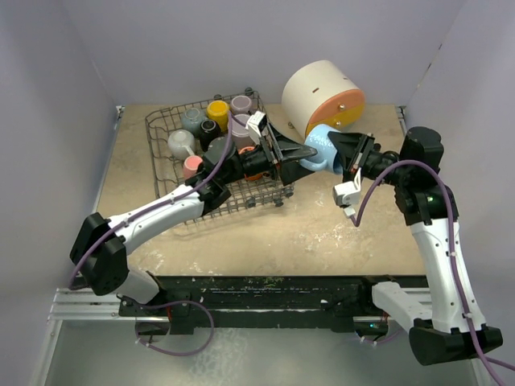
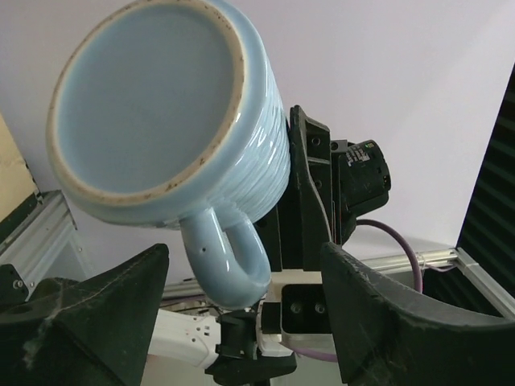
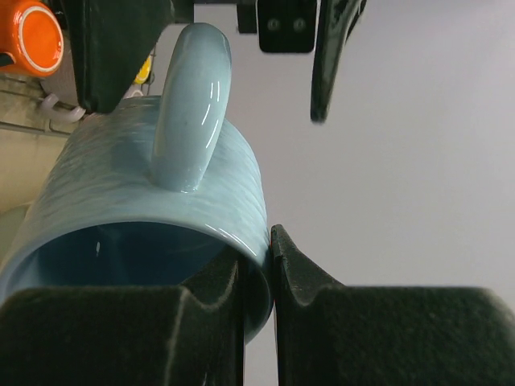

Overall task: Load the cups into the dish rack
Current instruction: Turn the cup upside down in the dish rack.

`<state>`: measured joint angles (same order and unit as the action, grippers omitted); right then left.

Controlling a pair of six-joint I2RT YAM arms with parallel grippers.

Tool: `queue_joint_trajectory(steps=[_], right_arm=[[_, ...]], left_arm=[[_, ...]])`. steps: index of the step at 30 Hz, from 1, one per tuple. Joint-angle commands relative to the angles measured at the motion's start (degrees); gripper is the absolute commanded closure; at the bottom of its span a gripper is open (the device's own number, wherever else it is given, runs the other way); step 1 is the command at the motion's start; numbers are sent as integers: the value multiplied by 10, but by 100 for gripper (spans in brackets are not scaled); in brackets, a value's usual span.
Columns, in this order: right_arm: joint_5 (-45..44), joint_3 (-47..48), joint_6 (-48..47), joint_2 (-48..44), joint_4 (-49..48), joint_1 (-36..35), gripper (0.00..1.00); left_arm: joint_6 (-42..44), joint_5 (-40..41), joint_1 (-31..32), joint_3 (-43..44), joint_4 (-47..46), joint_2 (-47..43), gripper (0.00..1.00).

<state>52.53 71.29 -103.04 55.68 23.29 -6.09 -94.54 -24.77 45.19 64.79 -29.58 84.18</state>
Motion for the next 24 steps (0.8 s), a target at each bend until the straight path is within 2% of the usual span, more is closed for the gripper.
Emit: queue_joint_trajectory(steps=[1, 4, 9, 11, 13, 14, 19, 22, 24], right_arm=[[34, 16, -80, -21, -28, -10, 100], [34, 14, -112, -25, -10, -14, 100], [42, 9, -137, -33, 5, -20, 100], [46, 7, -154, -35, 19, -22, 100], [48, 5, -164, -37, 31, -24, 100], [50, 3, -166, -39, 33, -25, 100], [52, -5, -157, -47, 31, -25, 99], [50, -16, -145, -55, 20, -25, 80], [47, -26, -135, -62, 10, -25, 63]], left_arm=[[-14, -35, 13, 43, -37, 23, 25], [-14, -43, 19, 53, -37, 36, 33], [-15, -50, 23, 61, -40, 50, 58], [-15, -50, 23, 64, -43, 53, 71], [-12, -51, 23, 65, -46, 54, 94], [-10, -50, 22, 63, -47, 53, 100], [-16, -28, 22, 28, -93, 33, 100], [-21, -14, 20, 9, -122, 18, 100], [-23, -3, 17, -1, -132, 9, 100]])
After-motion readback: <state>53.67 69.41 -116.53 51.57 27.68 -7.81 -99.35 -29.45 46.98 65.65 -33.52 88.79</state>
